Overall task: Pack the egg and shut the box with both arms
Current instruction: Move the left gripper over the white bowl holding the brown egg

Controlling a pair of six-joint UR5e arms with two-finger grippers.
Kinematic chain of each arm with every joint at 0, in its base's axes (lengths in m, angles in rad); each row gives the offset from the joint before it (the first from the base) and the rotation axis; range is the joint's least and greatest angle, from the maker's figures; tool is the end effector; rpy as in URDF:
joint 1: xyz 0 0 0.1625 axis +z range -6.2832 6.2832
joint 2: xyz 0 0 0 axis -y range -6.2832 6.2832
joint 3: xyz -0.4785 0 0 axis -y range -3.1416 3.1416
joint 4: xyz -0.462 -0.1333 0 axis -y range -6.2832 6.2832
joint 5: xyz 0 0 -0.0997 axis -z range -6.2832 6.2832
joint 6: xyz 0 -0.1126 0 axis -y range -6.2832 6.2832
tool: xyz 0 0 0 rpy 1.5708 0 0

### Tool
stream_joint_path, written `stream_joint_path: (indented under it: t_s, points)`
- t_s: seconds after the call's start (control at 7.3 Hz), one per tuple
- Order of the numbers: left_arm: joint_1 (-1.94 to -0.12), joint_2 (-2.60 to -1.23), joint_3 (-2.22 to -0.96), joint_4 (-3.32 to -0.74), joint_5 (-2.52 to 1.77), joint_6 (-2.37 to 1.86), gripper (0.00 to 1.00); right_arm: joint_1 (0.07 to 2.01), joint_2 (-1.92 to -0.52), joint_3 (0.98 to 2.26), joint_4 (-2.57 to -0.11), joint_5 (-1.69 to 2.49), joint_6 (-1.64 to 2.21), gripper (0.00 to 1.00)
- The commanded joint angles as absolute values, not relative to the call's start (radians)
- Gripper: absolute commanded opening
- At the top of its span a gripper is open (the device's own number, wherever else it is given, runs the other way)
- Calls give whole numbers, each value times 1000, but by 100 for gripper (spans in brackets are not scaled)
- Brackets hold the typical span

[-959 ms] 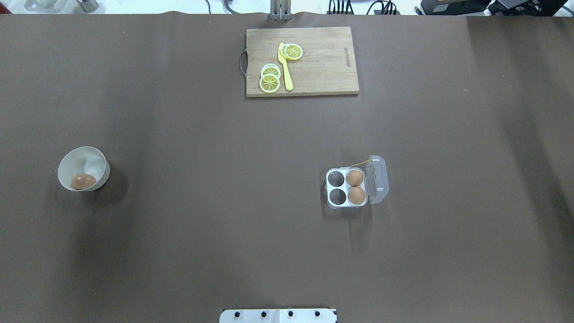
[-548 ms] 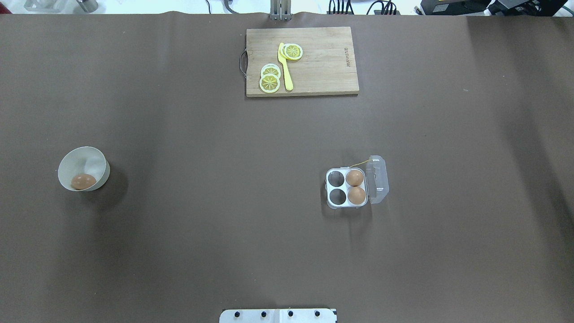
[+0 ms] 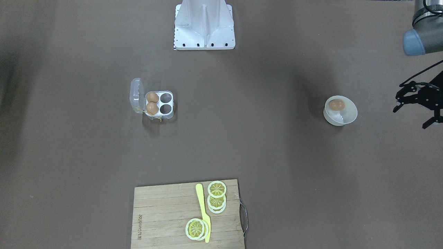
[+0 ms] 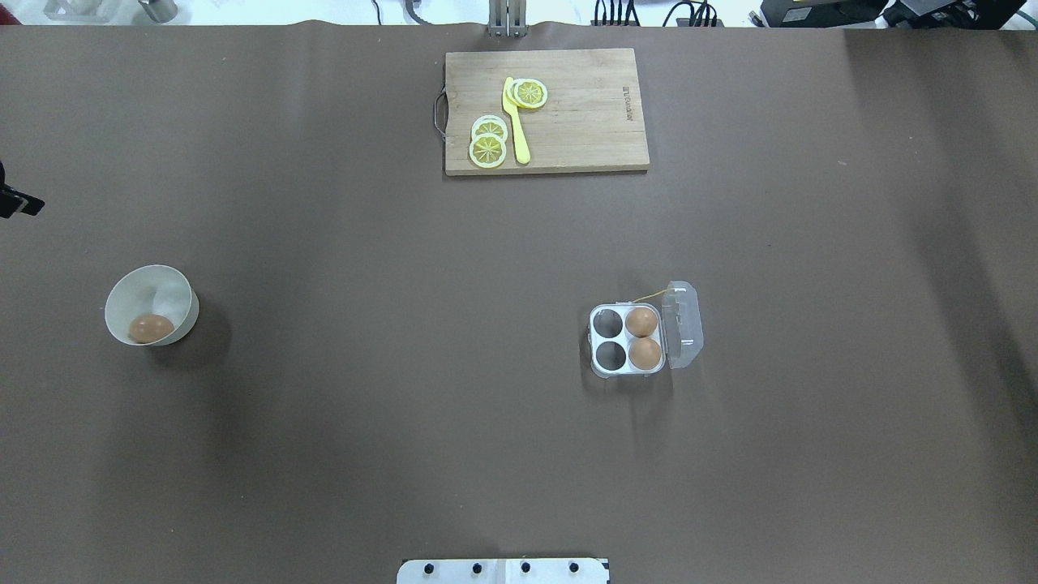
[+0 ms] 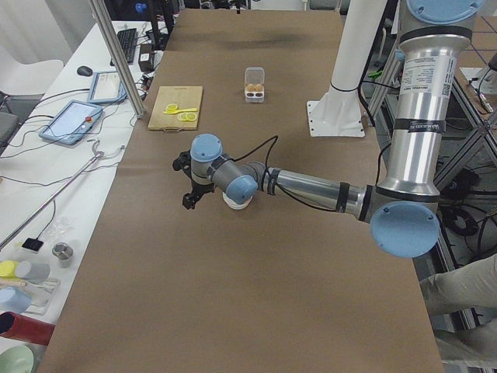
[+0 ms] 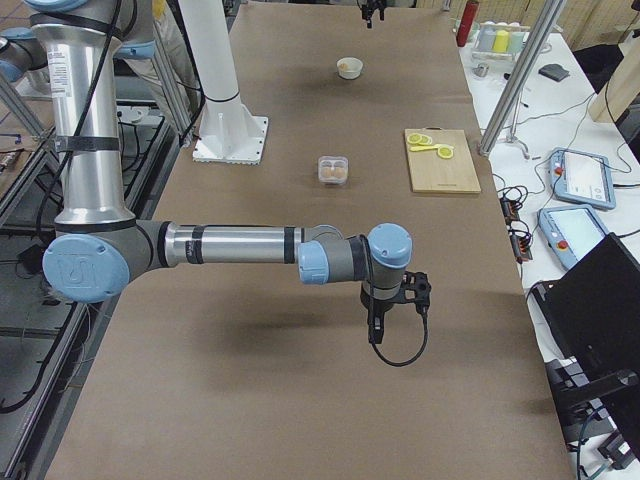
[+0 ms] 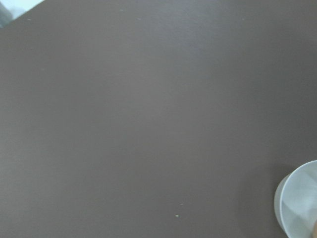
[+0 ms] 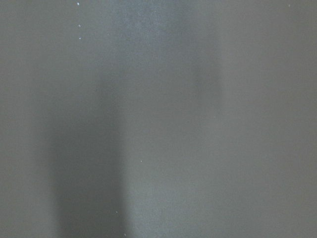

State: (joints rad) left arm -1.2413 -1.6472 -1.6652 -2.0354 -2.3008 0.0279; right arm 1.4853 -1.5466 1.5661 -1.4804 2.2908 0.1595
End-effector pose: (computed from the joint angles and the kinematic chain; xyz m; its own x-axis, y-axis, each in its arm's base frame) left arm 0.1461 -0.6072 0.5694 0.5695 0.6366 -0.5200 -0.2764 0.7441 0.6083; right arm 0.0091 -0.5848 0.7051 0.7469 0.0228 0.6645 -0.0342 0.9994 0.0042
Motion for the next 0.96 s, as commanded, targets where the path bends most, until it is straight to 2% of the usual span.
stream_joint_path:
  t_s: [0.0,0.82]
  points:
    - [-1227,-1660,-1675,-2002,-2296,37,98,1485,-1549,1566,-1483,2292,160,100]
    - [-1065,-1684,-1677,-1999,-2218,75,98,1480,-1554,1554,-1483,2359,172,100]
